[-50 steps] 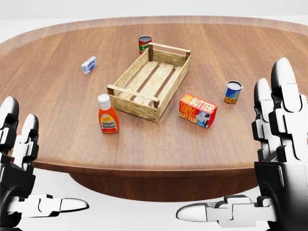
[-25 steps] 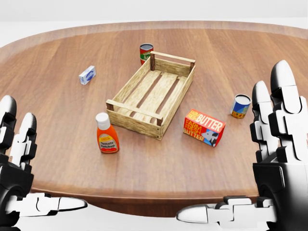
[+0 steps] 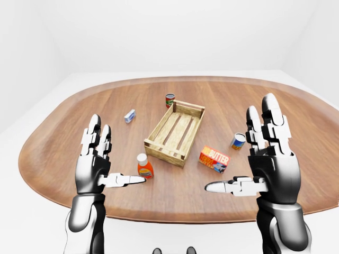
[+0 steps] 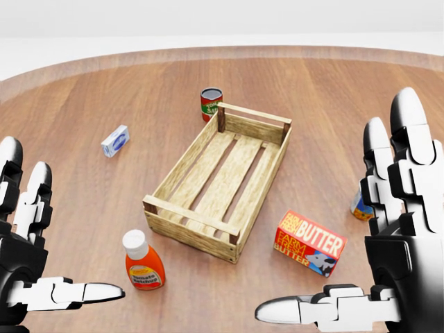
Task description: Pick up the butter and put it in the tray.
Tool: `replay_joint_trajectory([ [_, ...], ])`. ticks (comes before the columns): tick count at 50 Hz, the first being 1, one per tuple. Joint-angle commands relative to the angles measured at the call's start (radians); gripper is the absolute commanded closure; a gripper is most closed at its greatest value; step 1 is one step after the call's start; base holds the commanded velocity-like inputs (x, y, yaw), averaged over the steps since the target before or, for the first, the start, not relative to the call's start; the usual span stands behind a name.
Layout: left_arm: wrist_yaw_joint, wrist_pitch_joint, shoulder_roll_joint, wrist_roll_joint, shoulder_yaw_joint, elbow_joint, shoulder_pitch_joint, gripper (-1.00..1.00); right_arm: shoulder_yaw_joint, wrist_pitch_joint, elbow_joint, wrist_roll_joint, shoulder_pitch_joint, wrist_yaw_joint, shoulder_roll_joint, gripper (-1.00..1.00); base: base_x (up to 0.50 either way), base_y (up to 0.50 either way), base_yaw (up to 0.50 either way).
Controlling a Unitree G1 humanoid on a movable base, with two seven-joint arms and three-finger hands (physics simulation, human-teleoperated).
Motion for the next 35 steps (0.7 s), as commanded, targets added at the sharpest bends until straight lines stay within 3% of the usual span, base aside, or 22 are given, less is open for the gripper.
replay_joint_trajectory([
  [1, 0.001, 0.000, 0.001, -0.001, 0.004, 0.015, -0.008, -1.00, -0.003, 0.000, 0.000, 0.002, 0.002, 0.001, 0.000, -1.00, 0.50, 0.00, 0.00],
  [35, -0.001, 0.000, -0.001, -0.010, 0.012, -0.016, 0.000, -1.00, 0.000, 0.000, 0.013, 0.000, 0.001, -0.005, 0.000, -1.00, 0.50, -0.01, 0.00],
])
